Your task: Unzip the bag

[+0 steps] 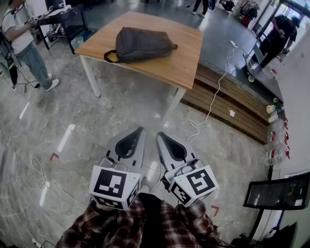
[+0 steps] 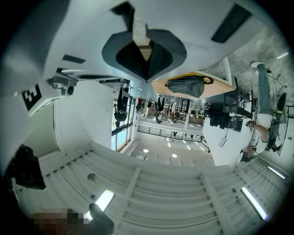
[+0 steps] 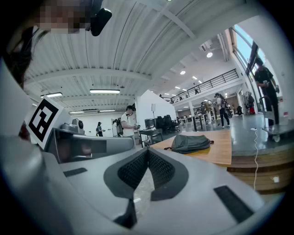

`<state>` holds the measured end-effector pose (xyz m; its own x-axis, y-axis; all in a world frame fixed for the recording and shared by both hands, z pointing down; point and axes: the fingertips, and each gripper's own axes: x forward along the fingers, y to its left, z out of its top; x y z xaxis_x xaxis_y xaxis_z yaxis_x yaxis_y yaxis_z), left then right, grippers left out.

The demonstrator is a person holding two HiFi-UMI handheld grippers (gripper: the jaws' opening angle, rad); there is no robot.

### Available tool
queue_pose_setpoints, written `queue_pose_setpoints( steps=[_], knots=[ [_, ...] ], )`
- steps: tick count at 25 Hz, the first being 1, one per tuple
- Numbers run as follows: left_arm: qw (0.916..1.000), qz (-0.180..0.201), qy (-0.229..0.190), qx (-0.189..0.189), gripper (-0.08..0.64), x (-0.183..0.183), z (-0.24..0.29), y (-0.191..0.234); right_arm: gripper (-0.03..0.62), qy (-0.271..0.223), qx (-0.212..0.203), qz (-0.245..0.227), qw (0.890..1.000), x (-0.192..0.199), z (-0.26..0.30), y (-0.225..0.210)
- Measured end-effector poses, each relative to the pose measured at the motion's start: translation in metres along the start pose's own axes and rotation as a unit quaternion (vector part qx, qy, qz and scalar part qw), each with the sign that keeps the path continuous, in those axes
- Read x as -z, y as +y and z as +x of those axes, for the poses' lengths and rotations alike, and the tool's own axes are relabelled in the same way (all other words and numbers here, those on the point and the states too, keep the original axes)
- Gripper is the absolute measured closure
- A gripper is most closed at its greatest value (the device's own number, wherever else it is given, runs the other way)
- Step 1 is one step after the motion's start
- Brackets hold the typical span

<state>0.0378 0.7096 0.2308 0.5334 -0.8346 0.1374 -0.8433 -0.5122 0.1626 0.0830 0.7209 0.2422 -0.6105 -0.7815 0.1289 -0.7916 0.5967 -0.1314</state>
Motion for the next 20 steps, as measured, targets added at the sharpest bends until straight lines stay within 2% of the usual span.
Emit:
queue_pose_setpoints(
  steps=[4, 10, 15, 20],
  knots=[
    [1.0, 0.001, 0.002, 0.005, 0.551, -0.007, 0.042, 0.04, 0.581, 0.001, 0.002, 0.005, 1.0, -0.004, 0.05, -0.023],
    [0.9997, 0.012, -0.011, 0.017, 0.551, -0.045, 0.102, 0.128, 0.581, -0.011, 0.004, 0.002, 1.0, -0.035, 0.158, -0.046],
    [0.9991, 0.019, -0.014, 0.034, 0.551, -0.073, 0.141, 0.192, 0.581, -0.024, 0.024, -0.001, 0.999, -0.06, 0.231, -0.06],
    [0.9991, 0.007, -0.004, 0.042, 0.551, -0.074, 0.175, 0.23, 0.581, -0.009, 0.039, 0.003, 0.999, -0.059, 0.277, -0.083]
  ],
)
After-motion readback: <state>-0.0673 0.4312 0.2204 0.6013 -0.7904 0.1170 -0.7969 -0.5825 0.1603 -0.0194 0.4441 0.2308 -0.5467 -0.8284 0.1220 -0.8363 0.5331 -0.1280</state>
